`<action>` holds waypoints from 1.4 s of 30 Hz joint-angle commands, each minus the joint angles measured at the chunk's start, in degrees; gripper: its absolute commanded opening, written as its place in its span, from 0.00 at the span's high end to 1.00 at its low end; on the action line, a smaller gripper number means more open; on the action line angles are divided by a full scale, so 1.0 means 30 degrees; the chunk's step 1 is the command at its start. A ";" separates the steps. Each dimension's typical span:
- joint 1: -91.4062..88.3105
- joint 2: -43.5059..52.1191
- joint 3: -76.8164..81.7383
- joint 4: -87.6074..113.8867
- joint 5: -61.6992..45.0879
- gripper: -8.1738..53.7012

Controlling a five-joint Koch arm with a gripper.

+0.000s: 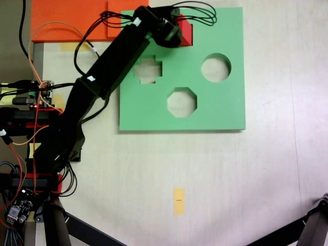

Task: Put the square block into the corresponding hole

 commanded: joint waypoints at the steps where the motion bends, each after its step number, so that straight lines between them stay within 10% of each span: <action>1: -0.0088 0.0293 -0.1113 -0.1055 0.0234 0.59; 8: -0.0117 -0.0527 -0.1260 -0.1611 0.0234 0.54; 15: -0.0264 -0.0908 -0.1377 -0.2695 0.0146 0.03; 24: -0.0234 0.3223 -0.1494 0.0439 -0.1816 0.03; 33: 0.3486 1.1514 -0.0205 0.4951 -1.5088 0.04; 42: 1.1660 1.8428 1.5146 -0.5098 -3.5479 0.10</action>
